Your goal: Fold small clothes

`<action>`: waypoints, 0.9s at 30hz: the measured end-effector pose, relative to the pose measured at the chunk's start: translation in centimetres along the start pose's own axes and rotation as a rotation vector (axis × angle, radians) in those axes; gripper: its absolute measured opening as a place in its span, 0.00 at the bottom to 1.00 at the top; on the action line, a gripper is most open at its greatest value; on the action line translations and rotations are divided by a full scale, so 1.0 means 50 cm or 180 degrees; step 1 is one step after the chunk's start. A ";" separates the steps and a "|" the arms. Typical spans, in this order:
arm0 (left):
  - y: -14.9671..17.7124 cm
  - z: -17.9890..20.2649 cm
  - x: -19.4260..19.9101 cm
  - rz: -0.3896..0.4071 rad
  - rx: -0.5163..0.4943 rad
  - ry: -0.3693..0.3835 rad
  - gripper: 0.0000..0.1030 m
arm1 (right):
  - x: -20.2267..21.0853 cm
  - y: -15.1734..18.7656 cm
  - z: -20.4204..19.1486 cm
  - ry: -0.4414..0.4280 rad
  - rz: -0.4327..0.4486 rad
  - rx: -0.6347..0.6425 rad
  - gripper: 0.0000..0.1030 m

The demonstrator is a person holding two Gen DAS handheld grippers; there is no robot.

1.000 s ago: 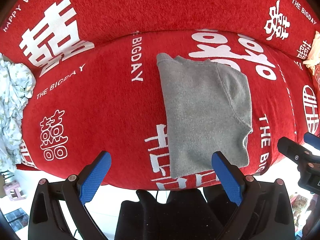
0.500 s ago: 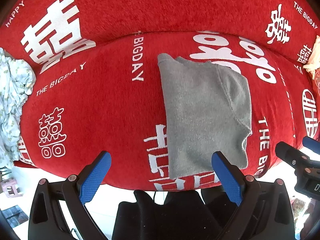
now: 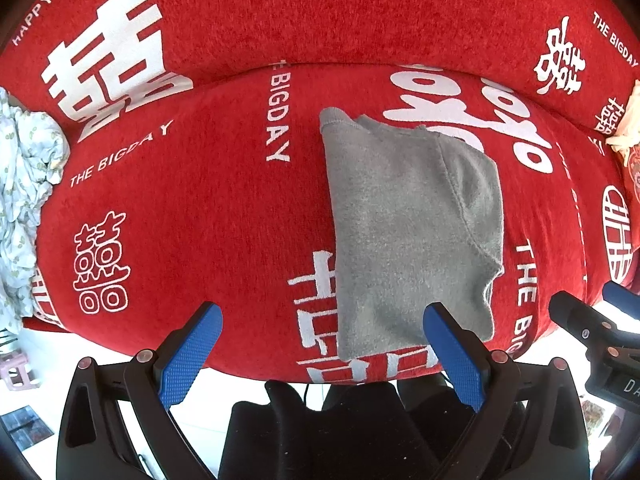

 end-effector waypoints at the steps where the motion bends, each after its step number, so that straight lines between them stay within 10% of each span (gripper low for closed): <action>1: 0.000 0.000 0.000 0.0000 0.0000 0.0002 0.98 | 0.000 0.000 0.000 0.0004 -0.0003 0.0004 1.00; 27: 0.006 -0.008 0.000 0.0095 -0.0104 -0.0009 0.98 | 0.000 0.007 -0.009 0.0102 0.0032 -0.0010 1.00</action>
Point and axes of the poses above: each gripper's, at about its wrist camera, not at the fingertips, and x roughly against the way its jaws point, z to its right, y to its underside, the point moved 4 cm from there along -x, roughly the way its jaws point, and after that the axes turned 13 degrees about x, right-handed, at the moved point
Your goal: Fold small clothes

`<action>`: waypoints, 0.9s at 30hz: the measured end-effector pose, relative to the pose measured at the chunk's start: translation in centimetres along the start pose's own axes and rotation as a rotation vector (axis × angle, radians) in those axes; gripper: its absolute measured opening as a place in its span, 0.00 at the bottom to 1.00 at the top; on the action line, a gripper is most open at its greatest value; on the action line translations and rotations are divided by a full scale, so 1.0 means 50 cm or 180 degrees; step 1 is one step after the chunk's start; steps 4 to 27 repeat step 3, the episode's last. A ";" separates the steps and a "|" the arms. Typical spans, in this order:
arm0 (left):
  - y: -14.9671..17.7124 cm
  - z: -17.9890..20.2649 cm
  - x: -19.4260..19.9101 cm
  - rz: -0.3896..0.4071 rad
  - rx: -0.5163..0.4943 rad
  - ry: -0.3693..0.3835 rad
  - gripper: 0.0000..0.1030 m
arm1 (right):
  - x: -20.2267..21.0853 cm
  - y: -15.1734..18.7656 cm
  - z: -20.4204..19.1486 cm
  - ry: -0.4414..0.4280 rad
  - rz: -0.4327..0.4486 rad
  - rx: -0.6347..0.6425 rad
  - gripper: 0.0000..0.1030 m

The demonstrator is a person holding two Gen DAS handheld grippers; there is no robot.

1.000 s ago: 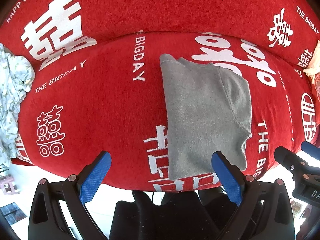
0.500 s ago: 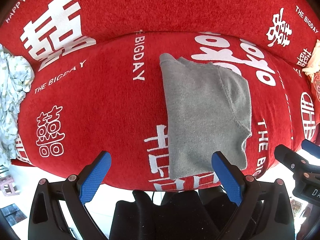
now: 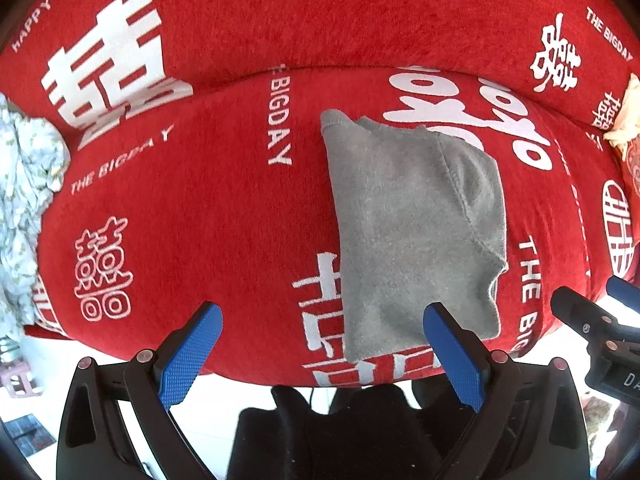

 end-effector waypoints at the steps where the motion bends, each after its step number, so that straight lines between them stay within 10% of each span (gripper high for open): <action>1: 0.000 0.002 0.001 0.0009 -0.0013 0.0004 0.98 | -0.002 0.001 0.000 -0.0001 -0.0002 -0.0004 1.00; 27: -0.001 0.004 0.002 0.0015 -0.0019 0.0020 0.98 | -0.004 0.002 0.001 -0.0019 -0.0001 -0.0007 1.00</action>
Point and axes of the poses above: each gripper's, at about its wrist camera, not at the fingertips, and x roughly against the way its jaws point, z to its right, y to its underside, the point moved 4 cm from there along -x, roughly the way its jaws point, and after that the axes turned 13 degrees about x, right-handed, at the moved point
